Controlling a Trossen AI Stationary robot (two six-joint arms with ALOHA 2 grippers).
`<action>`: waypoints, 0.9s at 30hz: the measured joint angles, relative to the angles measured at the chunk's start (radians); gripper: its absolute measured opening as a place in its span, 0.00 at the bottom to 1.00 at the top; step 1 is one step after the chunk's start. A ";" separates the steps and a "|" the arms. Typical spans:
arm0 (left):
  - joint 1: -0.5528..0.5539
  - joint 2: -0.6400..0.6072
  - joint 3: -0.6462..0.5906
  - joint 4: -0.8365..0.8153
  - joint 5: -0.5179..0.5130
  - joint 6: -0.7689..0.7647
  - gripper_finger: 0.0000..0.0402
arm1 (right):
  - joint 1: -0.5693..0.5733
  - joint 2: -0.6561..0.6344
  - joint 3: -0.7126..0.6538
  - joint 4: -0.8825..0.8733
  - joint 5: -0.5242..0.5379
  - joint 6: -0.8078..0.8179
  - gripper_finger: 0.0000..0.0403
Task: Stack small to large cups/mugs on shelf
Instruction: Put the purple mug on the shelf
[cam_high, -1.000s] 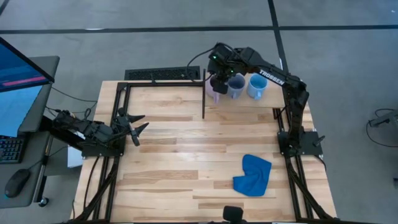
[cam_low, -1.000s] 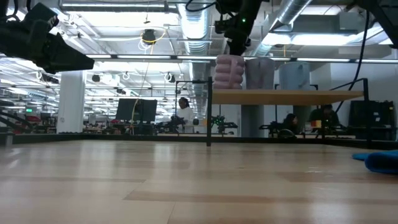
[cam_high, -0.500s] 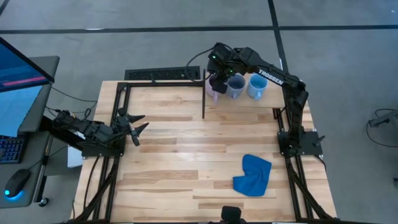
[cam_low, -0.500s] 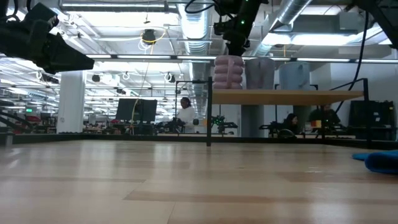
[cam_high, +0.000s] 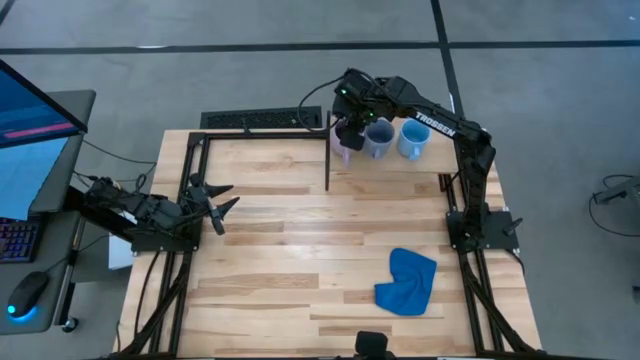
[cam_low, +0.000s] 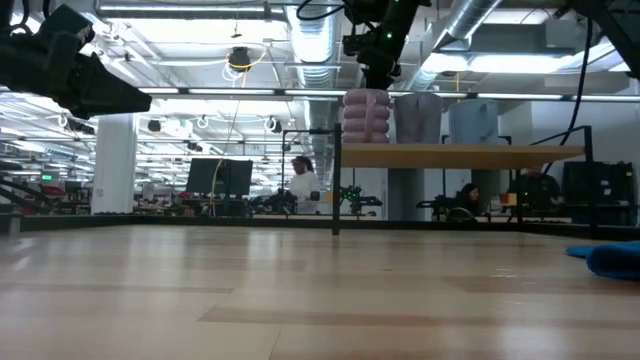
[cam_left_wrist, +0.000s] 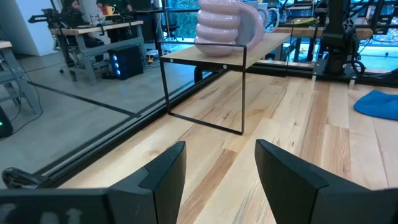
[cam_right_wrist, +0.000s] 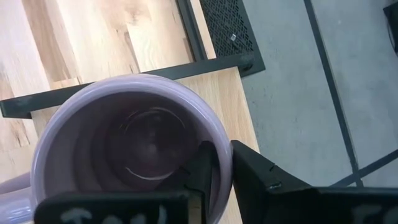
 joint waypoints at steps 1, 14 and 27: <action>0.000 0.000 0.000 0.000 0.000 0.000 0.46 | 0.000 0.000 0.000 0.000 0.000 0.000 0.18; 0.000 0.000 0.000 0.000 0.000 -0.005 0.46 | 0.023 0.000 0.000 0.002 0.005 -0.018 0.19; 0.000 0.000 0.000 0.000 -0.001 -0.011 0.46 | 0.024 0.000 0.000 0.001 0.000 0.008 0.30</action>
